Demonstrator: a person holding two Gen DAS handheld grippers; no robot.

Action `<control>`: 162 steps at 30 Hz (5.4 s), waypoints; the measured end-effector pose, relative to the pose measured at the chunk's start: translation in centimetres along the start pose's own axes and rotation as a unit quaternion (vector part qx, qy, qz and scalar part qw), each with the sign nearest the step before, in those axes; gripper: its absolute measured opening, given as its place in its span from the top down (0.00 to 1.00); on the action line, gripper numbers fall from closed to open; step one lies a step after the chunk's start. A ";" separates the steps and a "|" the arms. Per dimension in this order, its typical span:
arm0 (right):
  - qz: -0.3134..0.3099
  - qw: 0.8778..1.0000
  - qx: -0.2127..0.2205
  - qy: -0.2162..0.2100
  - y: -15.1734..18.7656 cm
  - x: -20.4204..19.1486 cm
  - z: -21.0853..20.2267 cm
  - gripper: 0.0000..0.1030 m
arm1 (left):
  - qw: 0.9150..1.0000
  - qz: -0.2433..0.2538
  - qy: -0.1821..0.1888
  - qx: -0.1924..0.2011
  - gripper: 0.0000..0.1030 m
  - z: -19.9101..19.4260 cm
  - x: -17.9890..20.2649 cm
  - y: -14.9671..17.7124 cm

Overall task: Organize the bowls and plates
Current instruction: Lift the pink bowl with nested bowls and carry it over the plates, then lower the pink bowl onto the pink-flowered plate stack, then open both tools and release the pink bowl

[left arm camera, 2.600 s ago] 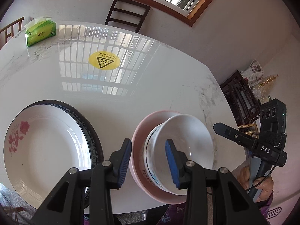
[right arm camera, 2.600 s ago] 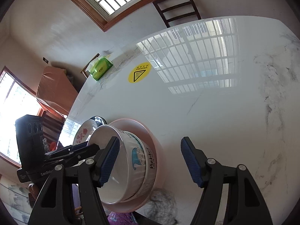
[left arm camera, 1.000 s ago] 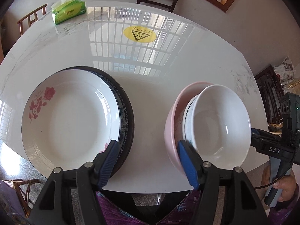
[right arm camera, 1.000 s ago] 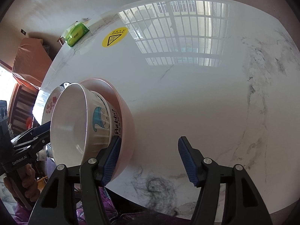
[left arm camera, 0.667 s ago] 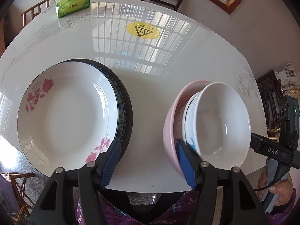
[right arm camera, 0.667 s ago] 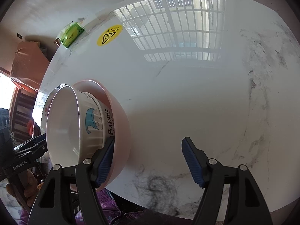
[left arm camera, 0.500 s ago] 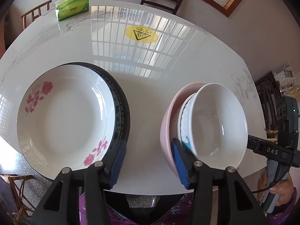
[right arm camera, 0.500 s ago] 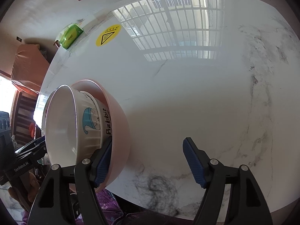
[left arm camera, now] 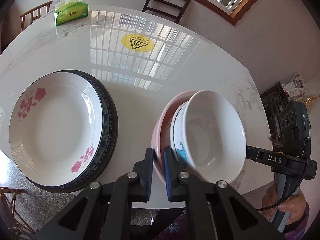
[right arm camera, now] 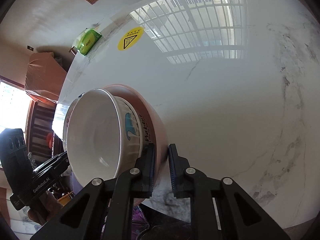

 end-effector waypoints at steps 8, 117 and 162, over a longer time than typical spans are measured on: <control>0.016 1.000 -0.004 -0.014 0.2 0.5 -0.1 0.84 | 1.000 0.001 0.001 0.001 0.91 -0.4 -0.5 -0.3; -0.071 0.990 -0.072 -0.094 -2.2 -19.6 3.8 0.81 | 0.986 -0.104 -0.067 0.108 0.94 -14.8 -16.3 -0.7; -0.091 0.902 0.421 0.011 10.9 -18.1 -2.0 0.00 | 0.907 0.133 -0.197 0.346 0.49 -13.9 -12.3 9.2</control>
Point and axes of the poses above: each gripper's, at about its wrist camera, not at the fingertips, and z roughly the way its jaws point, x to its right, y to its underside, the point moved 1 cm from there along z, roughly the way its jaws point, and after that the axes turned 13 degrees about y, right-handed, at the moved point
